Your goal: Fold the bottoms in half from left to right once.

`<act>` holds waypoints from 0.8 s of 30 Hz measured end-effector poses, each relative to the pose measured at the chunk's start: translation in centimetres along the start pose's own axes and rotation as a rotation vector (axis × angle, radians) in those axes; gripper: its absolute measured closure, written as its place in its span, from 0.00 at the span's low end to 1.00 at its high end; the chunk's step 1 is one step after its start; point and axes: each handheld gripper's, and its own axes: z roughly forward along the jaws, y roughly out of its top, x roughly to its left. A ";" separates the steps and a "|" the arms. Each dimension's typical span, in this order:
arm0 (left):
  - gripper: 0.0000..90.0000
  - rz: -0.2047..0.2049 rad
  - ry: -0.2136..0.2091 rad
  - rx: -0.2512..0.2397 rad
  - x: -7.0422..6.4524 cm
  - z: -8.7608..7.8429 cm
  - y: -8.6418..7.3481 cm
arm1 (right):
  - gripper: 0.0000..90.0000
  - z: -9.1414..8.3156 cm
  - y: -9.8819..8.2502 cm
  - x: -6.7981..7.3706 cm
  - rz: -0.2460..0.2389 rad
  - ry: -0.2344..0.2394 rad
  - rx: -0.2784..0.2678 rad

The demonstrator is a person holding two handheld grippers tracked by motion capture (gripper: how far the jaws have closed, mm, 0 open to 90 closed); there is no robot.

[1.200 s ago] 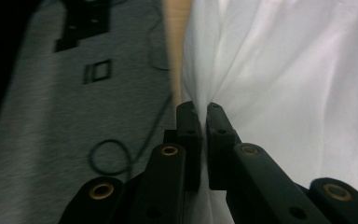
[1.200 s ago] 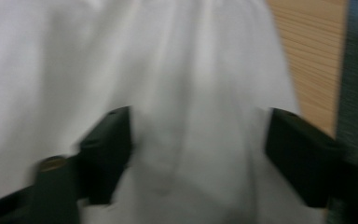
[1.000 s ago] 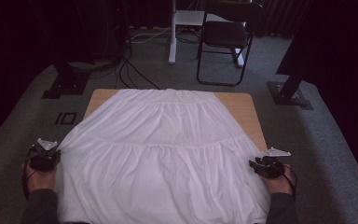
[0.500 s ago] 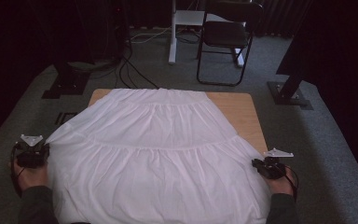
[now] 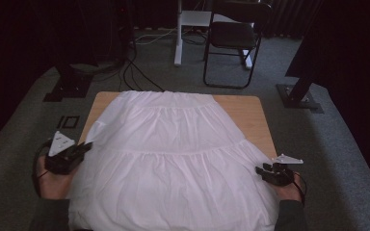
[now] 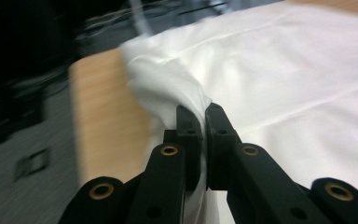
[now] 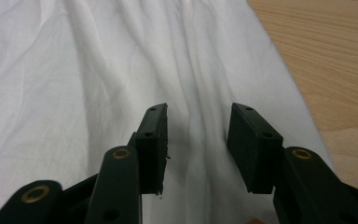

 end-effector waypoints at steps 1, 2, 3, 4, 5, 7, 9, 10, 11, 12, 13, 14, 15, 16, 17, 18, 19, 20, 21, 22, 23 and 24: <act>0.97 0.018 -0.031 -0.009 -0.9 0.1 0.8 | 0.63 0.0 0.0 0.0 0.000 0.000 0.000; 0.97 0.035 -0.065 -0.020 -1.7 0.3 1.7 | 0.62 0.0 0.0 0.0 0.003 0.005 -0.003; 0.97 0.052 -0.097 -0.030 -2.7 0.6 2.6 | 0.62 0.0 0.0 0.0 0.003 0.005 -0.003; 0.97 0.073 -0.125 -0.039 -3.6 0.9 3.5 | 0.62 0.0 0.0 0.0 0.003 0.005 -0.004; 0.97 0.093 -0.157 -0.049 -4.7 1.3 4.5 | 0.62 0.0 0.0 0.0 0.003 0.006 -0.004; 0.97 0.131 -0.228 -0.072 -6.8 2.4 6.4 | 0.62 0.0 0.0 0.0 0.003 0.006 -0.004; 0.97 0.153 -0.318 -0.088 -9.0 3.8 7.9 | 0.62 0.0 0.0 0.0 0.002 0.005 -0.005; 0.97 0.153 -0.363 -0.089 -10.0 4.8 8.4 | 0.62 0.0 0.0 0.0 0.000 0.005 -0.006; 0.97 0.151 -0.402 -0.088 -11.1 5.7 8.7 | 0.62 0.1 0.0 0.0 -0.001 0.005 -0.006; 0.97 0.133 -0.483 -0.078 -13.1 7.7 8.9 | 0.62 0.1 0.0 0.0 -0.001 0.005 -0.007; 0.97 0.133 -0.483 -0.078 -13.1 7.7 8.9 | 0.62 0.1 0.0 0.0 -0.001 0.005 -0.007; 0.97 0.159 -0.536 -0.060 -15.5 9.3 8.6 | 0.61 0.1 0.0 0.0 -0.001 0.005 -0.008; 0.97 0.159 -0.536 -0.060 -15.5 9.3 8.6 | 0.62 0.1 0.0 0.0 0.000 0.006 -0.008; 0.97 0.172 -0.562 -0.052 -16.6 10.0 8.4 | 0.61 0.2 0.0 0.0 -0.001 0.006 -0.007; 0.97 0.178 -0.590 -0.044 -17.5 10.7 8.2 | 0.61 0.2 0.0 0.0 -0.001 0.006 -0.007; 0.97 0.205 -0.614 -0.024 -19.2 11.9 7.8 | 0.60 0.2 0.1 0.1 -0.001 0.007 -0.006; 0.97 0.205 -0.614 -0.024 -19.2 11.9 7.8 | 0.60 0.2 0.1 0.1 -0.001 0.007 -0.006; 0.97 0.210 -0.634 0.003 -20.4 13.0 7.5 | 0.56 0.3 0.3 0.2 -0.004 0.007 0.001; 0.97 0.210 -0.634 0.003 -20.4 13.0 7.5 | 0.55 0.4 0.4 0.4 -0.002 0.004 0.009; 0.97 0.211 -0.652 0.035 -21.0 14.3 7.1 | 0.53 0.4 0.5 0.5 -0.002 -0.006 0.016; 0.95 0.211 -0.652 0.035 -21.0 14.3 7.1 | 0.53 0.4 0.5 0.5 -0.002 -0.006 0.016; 0.87 0.206 -0.664 0.045 -21.2 14.8 6.9 | 0.50 0.5 0.9 0.9 -0.009 -0.023 0.040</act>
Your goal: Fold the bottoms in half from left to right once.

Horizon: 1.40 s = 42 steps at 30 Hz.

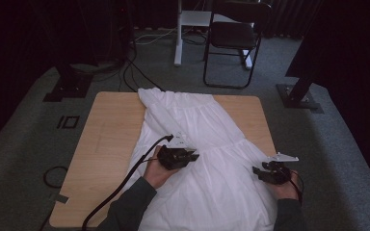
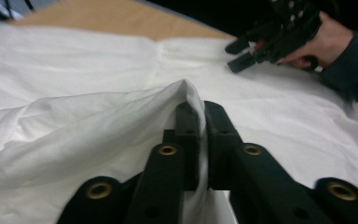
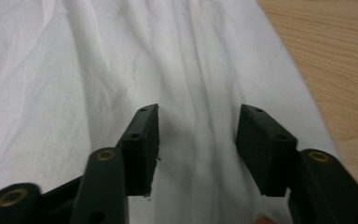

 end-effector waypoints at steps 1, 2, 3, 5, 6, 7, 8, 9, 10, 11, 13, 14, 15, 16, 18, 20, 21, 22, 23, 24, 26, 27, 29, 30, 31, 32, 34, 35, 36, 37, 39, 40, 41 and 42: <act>0.87 0.001 -0.011 0.003 0.1 0.3 -0.2 | 0.50 0.0 0.0 0.0 0.000 0.000 0.000; 0.71 0.015 0.017 0.006 0.3 0.2 -0.3 | 0.45 -0.2 0.6 0.7 -0.022 -0.034 -0.006; 0.69 0.015 0.017 0.006 0.3 0.2 -0.3 | 0.45 -0.6 1.0 1.1 -0.030 -0.041 -0.022; 0.63 0.034 0.042 -0.010 0.4 -0.9 -0.3 | 0.44 -1.1 1.5 1.5 -0.037 -0.042 -0.041; 0.61 0.047 0.068 -0.017 0.5 -1.7 -0.4 | 0.46 -2.1 2.4 2.5 -0.051 -0.029 -0.085; 0.61 0.058 0.101 -0.020 0.6 -2.6 -0.4 | 0.46 -2.1 2.4 2.5 -0.051 -0.029 -0.085; 0.61 0.074 0.144 -0.018 0.7 -3.5 -0.6 | 0.48 -2.5 2.9 3.1 -0.064 -0.023 -0.099; 0.61 0.082 0.220 -0.033 1.1 -5.4 -1.3 | 0.61 -3.1 3.8 4.5 -0.094 0.000 -0.116; 0.60 0.070 0.251 -0.041 1.4 -6.4 -1.8 | 0.69 -3.3 4.3 5.4 -0.105 0.020 -0.129; 0.59 0.070 0.251 -0.041 1.4 -6.4 -1.8 | 0.69 -3.3 4.3 5.4 -0.105 0.020 -0.129; 0.59 0.057 0.325 -0.040 2.1 -8.2 -3.2 | 0.80 -3.4 5.1 7.1 -0.124 0.071 -0.153; 0.59 0.043 0.402 -0.016 2.7 -9.8 -4.7 | 0.82 -3.0 5.9 9.0 -0.159 0.108 -0.159; 0.58 0.043 0.402 -0.016 2.7 -9.8 -4.7 | 0.82 -3.0 5.9 9.0 -0.159 0.108 -0.159; 0.58 0.017 0.456 0.005 3.3 -11.3 -6.3 | 0.78 -2.1 6.8 10.8 -0.188 0.145 -0.155; 0.57 -0.005 0.472 0.004 3.6 -12.0 -7.1 | 0.75 -1.6 7.2 11.7 -0.195 0.165 -0.144; 0.57 -0.065 0.521 -0.002 4.5 -13.9 -9.5 | 0.66 0.1 8.5 14.0 -0.221 0.218 -0.123; 0.57 -0.065 0.521 -0.002 4.5 -13.9 -9.5 | 0.66 0.1 8.5 14.0 -0.221 0.218 -0.123; 0.57 -0.111 0.554 0.004 5.0 -15.0 -11.0 | 0.64 1.3 9.3 15.0 -0.208 0.248 -0.111; 0.56 -0.111 0.554 0.004 5.0 -15.0 -11.0 | 0.64 1.9 9.6 15.4 -0.202 0.259 -0.102; 0.56 -0.132 0.568 0.004 5.2 -15.5 -11.7 | 0.64 1.9 9.6 15.4 -0.202 0.259 -0.102; 0.57 -0.165 0.591 0.009 5.5 -16.4 -12.9 | 0.61 3.3 10.0 16.1 -0.198 0.260 -0.073; 0.56 -0.188 0.600 0.007 5.6 -17.1 -13.9 | 0.58 4.8 9.9 16.5 -0.193 0.261 -0.025; 0.56 -0.200 0.603 0.006 5.6 -17.3 -14.2 | 0.55 5.5 9.8 16.7 -0.190 0.258 0.003; 0.56 -0.217 0.611 0.007 5.7 -17.6 -14.8 | 0.61 6.8 9.4 16.8 -0.182 0.267 0.064; 0.56 -0.217 0.611 0.007 5.7 -17.6 -14.8 | 0.61 6.8 9.4 16.8 -0.182 0.267 0.064; 0.56 -0.228 0.611 0.003 5.8 -17.6 -15.1 | 0.89 7.3 9.1 17.1 -0.206 0.285 0.096; 0.56 -0.226 0.610 0.006 5.8 -17.6 -15.1 | 0.95 7.1 9.1 17.2 -0.210 0.291 0.094; 0.56 -0.224 0.607 0.005 5.8 -17.5 -15.0 | 0.96 6.6 9.2 17.3 -0.214 0.287 0.077; 0.56 -0.218 0.603 0.004 5.9 -17.1 -14.8 | 0.96 4.8 9.9 17.2 -0.219 0.275 0.013; 0.56 -0.218 0.603 0.004 5.9 -17.1 -14.8 | 0.96 4.8 9.9 17.2 -0.219 0.275 0.013; 0.56 -0.210 0.596 0.008 5.9 -16.6 -14.5 | 0.96 2.4 10.8 16.6 -0.221 0.266 -0.071; 0.56 -0.193 0.589 0.017 5.9 -16.1 -14.2 | 0.96 -0.1 11.7 15.6 -0.217 0.239 -0.149; 0.56 -0.193 0.589 0.017 5.9 -16.1 -14.2 | 0.96 -0.1 11.7 15.6 -0.217 0.239 -0.149; 0.56 -0.186 0.586 0.020 5.9 -15.8 -14.0 | 0.96 -1.3 12.0 14.9 -0.210 0.220 -0.184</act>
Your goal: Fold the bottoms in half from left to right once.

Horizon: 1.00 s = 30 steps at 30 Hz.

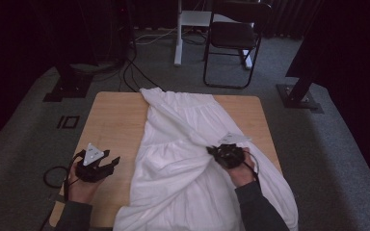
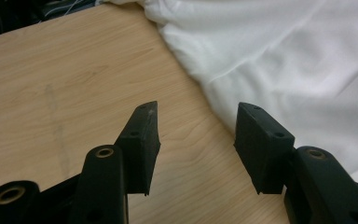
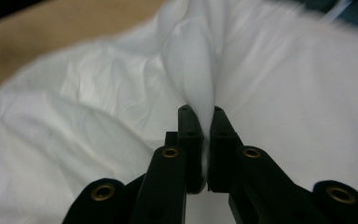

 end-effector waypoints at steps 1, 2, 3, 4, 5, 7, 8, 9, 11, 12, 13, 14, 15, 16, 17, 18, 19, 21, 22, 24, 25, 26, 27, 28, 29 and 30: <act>0.56 0.009 -0.002 0.001 -0.2 0.2 0.1 | 0.96 -2.4 0.6 -1.5 0.012 -0.070 -0.053; 0.56 0.014 -0.003 0.003 -0.3 0.3 0.3 | 0.96 -3.5 0.6 -2.6 0.033 -0.115 -0.081; 0.56 0.019 -0.005 0.003 -0.5 0.5 0.4 | 0.96 -4.5 0.5 -3.7 0.061 -0.149 -0.104; 0.56 0.027 -0.008 0.004 -0.7 0.6 0.6 | 0.96 -5.2 0.3 -4.9 0.081 -0.182 -0.107; 0.56 0.029 -0.013 0.005 -0.8 0.8 0.7 | 0.96 -5.5 -0.2 -6.1 0.086 -0.229 -0.086; 0.55 0.035 -0.022 0.007 -1.2 1.3 1.0 | 0.95 -5.5 -0.9 -7.2 0.094 -0.270 -0.054; 0.55 0.038 -0.030 0.008 -1.4 1.5 1.2 | 0.95 -4.6 -2.8 -9.3 0.117 -0.313 0.020; 0.55 0.041 -0.039 0.009 -1.8 1.9 1.3 | 0.95 -3.9 -3.9 -10.3 0.128 -0.324 0.063; 0.54 0.065 -0.060 0.023 -2.8 2.8 1.7 | 0.95 -3.1 -5.1 -11.0 0.138 -0.333 0.107; 0.54 0.090 -0.098 0.039 -4.1 4.0 2.1 | 0.95 -1.7 -7.3 -12.0 0.155 -0.328 0.173; 0.54 0.090 -0.098 0.039 -4.1 4.0 2.1 | 0.95 -1.7 -7.3 -12.0 0.155 -0.328 0.173; 0.54 0.121 -0.130 0.052 -5.7 5.4 2.5 | 0.94 -0.7 -8.9 -12.7 0.179 -0.316 0.213; 0.54 0.121 -0.130 0.052 -5.7 5.4 2.5 | 0.94 -0.7 -8.9 -12.7 0.179 -0.316 0.213; 0.54 0.149 -0.166 0.064 -7.3 6.8 2.9 | 0.93 0.0 -9.8 -12.9 0.196 -0.304 0.231; 0.54 0.164 -0.184 0.070 -8.1 7.6 3.2 | 0.92 0.2 -10.1 -12.9 0.200 -0.301 0.239; 0.53 0.164 -0.184 0.070 -8.1 7.6 3.2 | 0.92 0.4 -10.3 -12.9 0.206 -0.296 0.244; 0.53 0.176 -0.196 0.074 -8.9 8.3 3.5 | 0.92 0.4 -10.3 -12.9 0.206 -0.296 0.244; 0.51 0.196 -0.218 0.083 -10.4 9.8 4.0 | 0.90 0.6 -10.4 -13.0 0.216 -0.293 0.240; 0.51 0.210 -0.241 0.098 -11.7 11.4 4.3 | 0.90 0.6 -10.4 -13.0 0.217 -0.292 0.240; 0.51 0.215 -0.254 0.110 -12.4 12.2 4.4 | 0.89 0.6 -10.4 -13.0 0.216 -0.291 0.239; 0.58 0.225 -0.268 0.126 -13.0 12.9 4.4 | 0.85 0.6 -10.5 -12.9 0.225 -0.278 0.242; 0.63 0.266 -0.261 0.172 -14.1 14.1 4.2 | 0.84 0.6 -10.6 -12.7 0.221 -0.278 0.238; 0.71 0.266 -0.261 0.172 -14.1 14.1 4.2 | 0.84 0.6 -10.6 -12.7 0.221 -0.278 0.238; 0.78 0.267 -0.271 0.183 -14.3 14.7 4.2 | 0.83 0.6 -10.6 -12.3 0.204 -0.264 0.244; 0.84 0.265 -0.270 0.193 -14.2 14.8 4.3 | 0.83 0.6 -10.5 -12.1 0.198 -0.262 0.247; 0.90 0.281 -0.250 0.201 -14.0 14.8 4.5 | 0.83 0.6 -10.5 -12.0 0.194 -0.260 0.249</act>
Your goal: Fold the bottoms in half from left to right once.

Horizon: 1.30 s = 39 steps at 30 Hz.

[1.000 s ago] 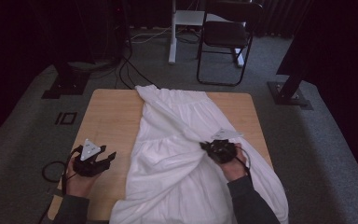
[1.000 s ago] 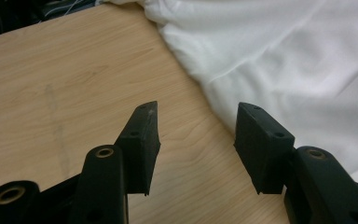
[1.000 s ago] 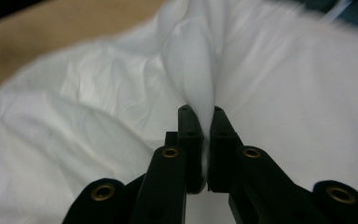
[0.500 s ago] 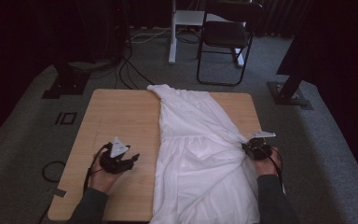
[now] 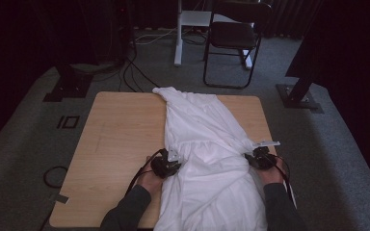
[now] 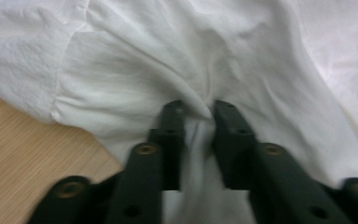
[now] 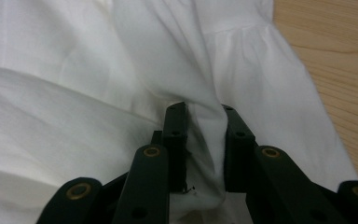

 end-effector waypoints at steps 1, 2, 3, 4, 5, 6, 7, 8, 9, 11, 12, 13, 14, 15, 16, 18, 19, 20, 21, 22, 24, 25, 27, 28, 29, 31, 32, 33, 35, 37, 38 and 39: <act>0.93 0.000 0.000 0.000 0.0 0.0 0.0 | 0.83 0.0 0.0 0.1 0.001 0.005 0.002; 0.93 0.006 0.012 0.008 0.3 0.0 0.0 | 0.83 0.0 0.0 0.1 0.001 0.005 0.002; 0.96 -0.003 0.018 0.016 0.8 0.0 0.0 | 0.83 0.1 0.2 0.3 0.006 0.018 0.008; 0.96 -0.024 0.044 0.028 1.9 0.1 -0.1 | 0.83 0.2 0.3 0.5 0.006 0.022 0.010; 0.97 -0.024 0.044 0.028 1.9 0.1 -0.1 | 0.83 0.2 0.3 0.5 0.006 0.022 0.010; 0.97 -0.055 0.073 0.037 3.3 0.2 -0.2 | 0.83 0.3 0.6 1.1 -0.003 0.040 0.016; 0.97 -0.055 0.073 0.037 3.3 0.2 -0.2 | 0.83 0.3 0.6 1.1 -0.003 0.040 0.016; 0.97 -0.071 0.088 0.042 4.0 0.2 -0.2 | 0.83 0.5 0.8 1.5 -0.015 0.051 0.019; 0.97 -0.088 0.104 0.048 4.9 0.3 -0.3 | 0.83 0.7 1.1 2.0 -0.025 0.055 0.022; 0.97 -0.141 0.133 0.053 6.7 0.6 -0.3 | 0.85 1.2 1.7 2.6 -0.038 0.058 0.026; 0.97 -0.182 0.159 0.059 8.4 0.9 -0.2 | 0.91 1.8 2.6 3.0 -0.037 0.060 0.034; 0.97 -0.201 0.171 0.061 9.1 1.1 -0.1 | 0.92 2.1 3.0 3.3 -0.048 0.062 0.036; 0.97 -0.210 0.187 0.067 9.7 1.3 0.0 | 0.92 2.5 3.5 3.5 -0.061 0.063 0.040; 0.97 -0.210 0.187 0.067 9.7 1.3 0.0 | 0.92 2.9 4.0 3.6 -0.067 0.062 0.043; 0.97 -0.227 0.213 0.083 10.7 1.7 0.4 | 0.92 3.2 4.4 3.7 -0.063 0.065 0.042; 0.97 -0.230 0.226 0.091 11.0 1.9 0.6 | 0.91 4.0 5.3 3.6 -0.055 0.059 0.037; 0.97 -0.233 0.244 0.103 11.5 2.2 0.9 | 0.91 4.4 5.6 3.4 -0.042 0.054 0.032; 0.96 -0.233 0.244 0.103 11.5 2.2 0.9 | 0.91 4.4 5.6 3.4 -0.042 0.054 0.032; 0.96 -0.237 0.249 0.104 11.6 2.3 1.1 | 0.91 4.7 6.0 3.0 -0.022 0.041 0.023; 0.91 -0.248 0.243 0.090 11.7 2.4 1.1 | 0.90 5.4 6.5 2.2 0.029 0.024 0.004; 0.83 -0.238 0.238 0.076 11.5 2.1 0.9 | 0.87 5.8 7.1 1.6 0.055 0.010 0.013; 0.81 -0.238 0.238 0.076 11.5 2.1 0.9 | 0.78 5.8 7.4 1.5 0.053 0.006 0.034; 0.78 -0.225 0.238 0.047 11.3 1.2 0.4 | 0.69 5.6 7.6 1.5 0.037 -0.004 0.041; 0.76 -0.236 0.232 0.012 11.3 -0.1 -0.3 | 0.62 4.3 7.9 1.6 0.038 -0.009 -0.009; 0.74 -0.236 0.232 0.012 11.3 -0.1 -0.3 | 0.62 4.3 7.9 1.6 0.038 -0.009 -0.009; 0.74 -0.258 0.233 -0.015 11.4 -1.5 -1.1 | 0.58 2.6 8.2 2.1 0.037 0.003 -0.078; 0.73 -0.270 0.233 -0.023 11.5 -2.1 -1.4 | 0.56 2.0 8.3 2.6 0.025 0.021 -0.101; 0.72 -0.282 0.236 -0.028 11.5 -2.7 -1.6 | 0.55 1.5 8.5 3.2 0.005 0.051 -0.119; 0.71 -0.291 0.234 -0.054 11.3 -3.8 -2.0 | 0.51 1.2 9.0 4.7 -0.038 0.132 -0.127; 0.69 -0.295 0.228 -0.075 11.0 -4.8 -2.3 | 0.48 1.4 9.5 6.5 -0.084 0.203 -0.121; 0.68 -0.295 0.215 -0.094 10.5 -5.6 -2.6 | 0.44 1.8 10.0 8.4 -0.133 0.259 -0.124; 0.68 -0.295 0.215 -0.094 10.5 -5.6 -2.6 | 0.44 1.8 10.0 8.4 -0.133 0.259 -0.124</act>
